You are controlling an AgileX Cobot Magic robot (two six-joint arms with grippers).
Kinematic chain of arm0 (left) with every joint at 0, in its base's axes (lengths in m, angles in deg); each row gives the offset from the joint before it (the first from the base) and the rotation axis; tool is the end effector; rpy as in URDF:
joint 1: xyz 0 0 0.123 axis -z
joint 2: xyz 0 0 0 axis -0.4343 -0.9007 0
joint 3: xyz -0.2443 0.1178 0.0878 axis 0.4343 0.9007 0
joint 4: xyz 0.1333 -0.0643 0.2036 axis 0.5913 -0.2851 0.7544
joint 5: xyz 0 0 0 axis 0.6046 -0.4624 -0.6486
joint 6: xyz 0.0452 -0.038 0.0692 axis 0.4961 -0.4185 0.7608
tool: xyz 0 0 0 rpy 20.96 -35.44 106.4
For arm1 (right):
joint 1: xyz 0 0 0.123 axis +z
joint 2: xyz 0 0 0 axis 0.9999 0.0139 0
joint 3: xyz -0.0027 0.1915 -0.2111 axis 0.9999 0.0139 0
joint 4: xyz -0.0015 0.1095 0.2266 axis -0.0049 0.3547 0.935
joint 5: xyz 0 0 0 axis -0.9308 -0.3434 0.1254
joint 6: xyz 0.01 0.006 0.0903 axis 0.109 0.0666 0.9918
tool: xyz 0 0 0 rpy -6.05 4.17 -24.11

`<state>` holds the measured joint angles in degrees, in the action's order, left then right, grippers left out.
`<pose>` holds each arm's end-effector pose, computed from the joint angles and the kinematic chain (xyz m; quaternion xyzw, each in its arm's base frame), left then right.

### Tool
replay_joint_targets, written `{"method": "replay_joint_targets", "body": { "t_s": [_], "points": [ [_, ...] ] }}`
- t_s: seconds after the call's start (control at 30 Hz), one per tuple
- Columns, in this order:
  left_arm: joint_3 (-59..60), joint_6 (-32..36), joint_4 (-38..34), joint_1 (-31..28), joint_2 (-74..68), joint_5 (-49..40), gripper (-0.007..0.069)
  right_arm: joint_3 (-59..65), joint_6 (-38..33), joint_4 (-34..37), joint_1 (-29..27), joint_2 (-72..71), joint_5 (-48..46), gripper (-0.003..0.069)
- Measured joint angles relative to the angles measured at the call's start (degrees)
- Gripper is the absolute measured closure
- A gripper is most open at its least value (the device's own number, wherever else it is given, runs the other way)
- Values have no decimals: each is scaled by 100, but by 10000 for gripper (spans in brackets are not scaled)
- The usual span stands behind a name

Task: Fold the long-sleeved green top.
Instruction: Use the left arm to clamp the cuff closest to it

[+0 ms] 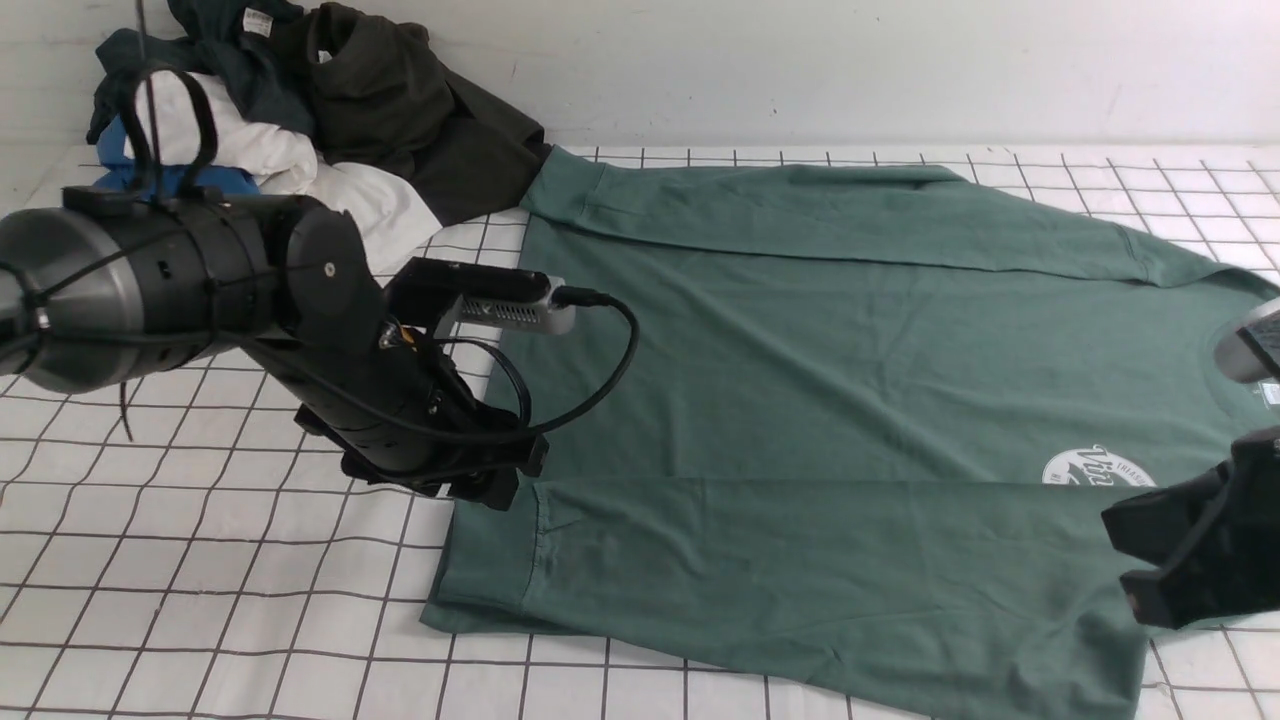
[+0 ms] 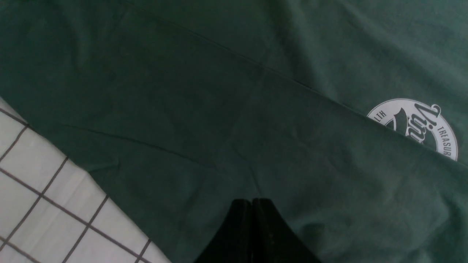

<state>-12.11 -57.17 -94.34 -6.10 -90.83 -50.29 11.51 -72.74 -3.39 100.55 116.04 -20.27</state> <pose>0.3262 -0.1309 0.2031 0.1297 0.9733 -0.1105 0.1535 0.1864 0.0546 0.2642 -0.2297 0.9188 0.0831 0.3101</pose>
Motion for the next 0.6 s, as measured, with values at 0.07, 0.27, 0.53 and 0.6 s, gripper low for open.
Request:
{"method": "replay_joint_targets", "body": {
  "t_s": [0.07,0.27,0.53,0.6],
  "points": [
    [-75,0,92,0,-181,1,232,0,0,18,0,52,54,665],
    [-212,-202,531,5,-808,67,346,0,0,154,0,113,87,665],
    [-230,-140,656,158,-811,187,600,0,0,171,0,120,129,665],
    [-238,-16,669,294,-688,171,620,0,0,171,0,120,135,665]
  ]
}}
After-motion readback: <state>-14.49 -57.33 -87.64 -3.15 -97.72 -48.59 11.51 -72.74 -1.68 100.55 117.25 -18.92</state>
